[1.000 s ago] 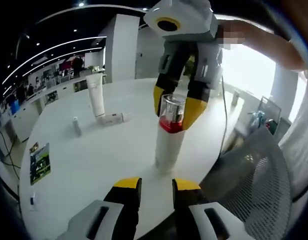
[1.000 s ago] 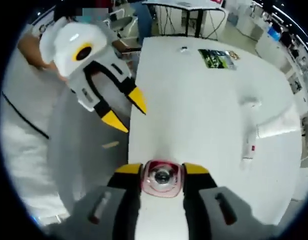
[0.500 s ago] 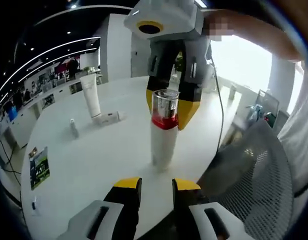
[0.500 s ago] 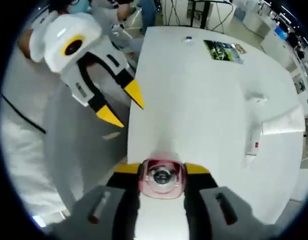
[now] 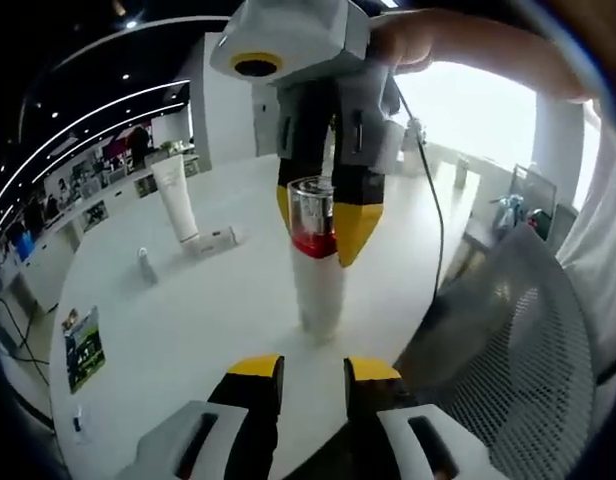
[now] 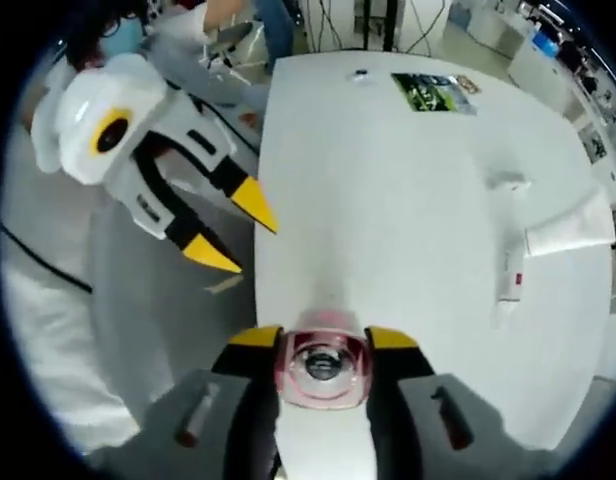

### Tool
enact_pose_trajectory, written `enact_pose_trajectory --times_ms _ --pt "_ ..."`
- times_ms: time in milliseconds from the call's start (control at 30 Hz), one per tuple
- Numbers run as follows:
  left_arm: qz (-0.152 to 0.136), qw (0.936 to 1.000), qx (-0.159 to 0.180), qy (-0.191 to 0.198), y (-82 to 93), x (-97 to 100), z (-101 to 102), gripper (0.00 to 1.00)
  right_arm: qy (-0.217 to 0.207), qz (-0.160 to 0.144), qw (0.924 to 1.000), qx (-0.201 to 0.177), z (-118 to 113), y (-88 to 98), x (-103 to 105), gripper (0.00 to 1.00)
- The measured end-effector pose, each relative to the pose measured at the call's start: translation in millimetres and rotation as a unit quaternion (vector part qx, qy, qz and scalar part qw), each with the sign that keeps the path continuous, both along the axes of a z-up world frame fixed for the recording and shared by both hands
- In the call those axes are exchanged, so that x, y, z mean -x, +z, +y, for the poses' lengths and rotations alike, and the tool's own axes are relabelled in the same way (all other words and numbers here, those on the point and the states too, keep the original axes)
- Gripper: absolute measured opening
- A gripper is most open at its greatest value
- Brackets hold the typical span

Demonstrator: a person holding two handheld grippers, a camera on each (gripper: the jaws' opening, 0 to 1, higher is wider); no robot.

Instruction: Arrange the skincare products in the storage area until every visible bottle or jar stands upright without overlapping.

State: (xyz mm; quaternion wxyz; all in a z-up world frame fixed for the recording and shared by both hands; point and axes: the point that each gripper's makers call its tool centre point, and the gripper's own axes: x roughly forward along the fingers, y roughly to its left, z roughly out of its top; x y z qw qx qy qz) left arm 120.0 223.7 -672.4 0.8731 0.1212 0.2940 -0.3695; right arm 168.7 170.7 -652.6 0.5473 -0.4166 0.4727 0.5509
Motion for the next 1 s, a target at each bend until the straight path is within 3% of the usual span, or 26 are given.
enact_pose_trajectory --times_ms 300,367,667,1000 --pt "-0.003 0.9999 -0.008 -0.007 -2.7 -0.4 -1.5 0.25 -0.015 0.022 0.9996 -0.006 -1.5 5.7 1.5 0.31" --pt "-0.007 0.9999 -0.011 -0.009 -2.3 -0.4 -2.0 0.25 -0.041 0.026 0.9988 -0.005 -1.9 4.8 0.2 0.31" --pt "-0.007 0.9999 -0.010 -0.010 -2.4 -0.1 -2.3 0.25 -0.011 0.009 0.9999 0.005 -6.2 2.9 -0.8 0.30" --pt "-0.010 0.9997 -0.017 -0.017 -3.1 1.5 -4.0 0.25 -0.011 0.002 0.9998 0.017 -13.7 7.2 -4.2 0.30"
